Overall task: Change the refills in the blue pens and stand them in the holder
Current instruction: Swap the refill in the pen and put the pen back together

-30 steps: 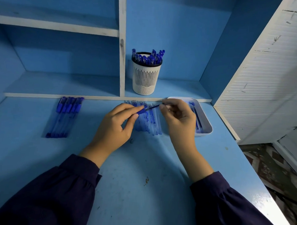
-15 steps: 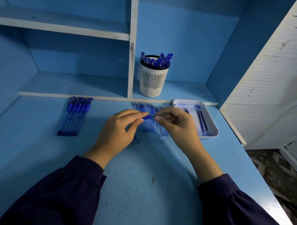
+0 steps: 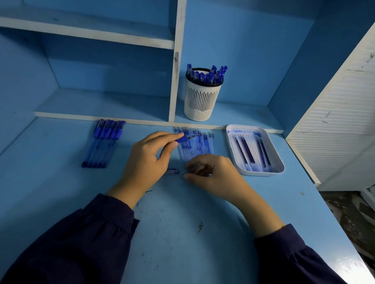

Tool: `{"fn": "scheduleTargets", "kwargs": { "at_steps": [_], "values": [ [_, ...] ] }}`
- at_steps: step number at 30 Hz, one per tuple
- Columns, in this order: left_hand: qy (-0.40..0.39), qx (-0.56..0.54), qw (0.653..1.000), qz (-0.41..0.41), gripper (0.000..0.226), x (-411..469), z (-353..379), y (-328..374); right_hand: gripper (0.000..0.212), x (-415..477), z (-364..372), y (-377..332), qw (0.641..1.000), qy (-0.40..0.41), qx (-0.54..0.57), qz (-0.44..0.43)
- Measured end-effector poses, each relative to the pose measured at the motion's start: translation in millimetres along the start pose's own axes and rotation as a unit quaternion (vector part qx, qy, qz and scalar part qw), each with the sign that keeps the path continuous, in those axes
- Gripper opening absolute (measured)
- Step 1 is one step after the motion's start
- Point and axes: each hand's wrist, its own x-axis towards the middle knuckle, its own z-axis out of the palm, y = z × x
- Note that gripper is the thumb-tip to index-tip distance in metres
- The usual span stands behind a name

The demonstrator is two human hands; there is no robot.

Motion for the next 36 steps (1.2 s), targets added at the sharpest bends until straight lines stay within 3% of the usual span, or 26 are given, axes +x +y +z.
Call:
{"fn": "scheduleTargets", "kwargs": {
  "at_steps": [5, 9, 14, 18, 23, 36],
  "values": [
    [-0.003, -0.001, 1.000, -0.005, 0.022, -1, 0, 0, 0.014, -2, 4, -3, 0.999, -0.004, -0.033, -0.043],
    [-0.007, 0.000, 1.000, -0.005, 0.022, -1, 1, 0, 0.008, -1, 2, -2, 1.000, -0.006, 0.022, -0.006],
    [-0.016, 0.002, 1.000, -0.002, 0.022, -2, 1, 0, 0.008, 4, -9, -4, 0.966, 0.133, 0.219, 0.036],
    [-0.036, 0.000, 0.999, 0.011, 0.022, -2, 3, 1, 0.011, 6, -14, -4, 0.940, 0.204, 0.273, 0.018],
    [-0.056, -0.005, 0.998, 0.013, 0.023, -4, 5, 0, 0.014, 6, -16, -4, 0.939, 0.211, 0.272, 0.004],
    [-0.070, 0.008, 0.997, 0.028, 0.023, -4, 3, 5, 0.007, 2, -17, -5, 0.974, 0.143, 0.172, 0.025]
  ]
}}
